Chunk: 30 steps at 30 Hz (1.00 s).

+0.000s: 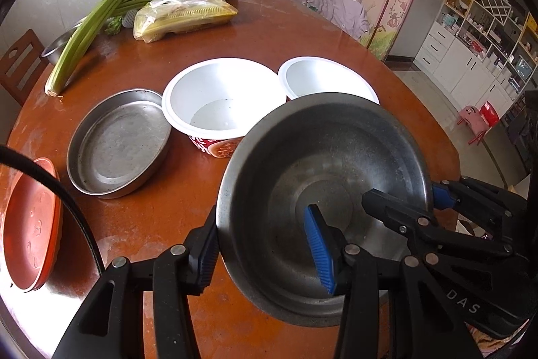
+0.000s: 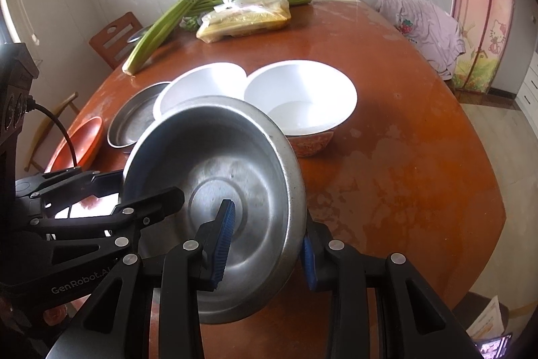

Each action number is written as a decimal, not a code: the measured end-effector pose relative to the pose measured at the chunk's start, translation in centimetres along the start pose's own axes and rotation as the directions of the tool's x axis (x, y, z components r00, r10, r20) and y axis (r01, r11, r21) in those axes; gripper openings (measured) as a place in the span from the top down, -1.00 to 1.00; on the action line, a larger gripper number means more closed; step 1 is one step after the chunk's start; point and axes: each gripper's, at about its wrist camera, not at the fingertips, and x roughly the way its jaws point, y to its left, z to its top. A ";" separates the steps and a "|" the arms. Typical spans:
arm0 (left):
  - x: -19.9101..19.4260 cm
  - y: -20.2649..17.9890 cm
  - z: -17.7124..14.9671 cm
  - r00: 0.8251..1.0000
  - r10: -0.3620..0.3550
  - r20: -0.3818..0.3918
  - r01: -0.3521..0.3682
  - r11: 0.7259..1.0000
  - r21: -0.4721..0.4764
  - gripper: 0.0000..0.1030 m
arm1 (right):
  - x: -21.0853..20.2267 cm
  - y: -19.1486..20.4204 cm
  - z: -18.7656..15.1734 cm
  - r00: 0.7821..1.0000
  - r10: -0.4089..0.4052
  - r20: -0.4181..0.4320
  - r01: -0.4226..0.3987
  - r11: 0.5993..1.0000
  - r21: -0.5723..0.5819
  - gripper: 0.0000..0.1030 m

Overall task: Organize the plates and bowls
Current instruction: 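Lift the steel bowl with both grippers toward the stacked plates, then lower the steel bowl onto the table and open both grippers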

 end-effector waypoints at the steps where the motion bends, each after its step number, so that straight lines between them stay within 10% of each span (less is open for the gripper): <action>1: -0.2 0.0 -0.1 1.000 0.002 0.002 -0.002 1.000 0.000 0.07 | -0.1 0.2 0.0 1.000 0.003 0.002 -0.003 1.000 -0.002 0.28; 30: -0.7 1.7 -3.5 1.000 0.029 -0.011 -0.030 1.000 -0.011 0.06 | 0.4 2.8 -2.5 0.999 0.014 -0.038 -0.017 0.998 -0.057 0.26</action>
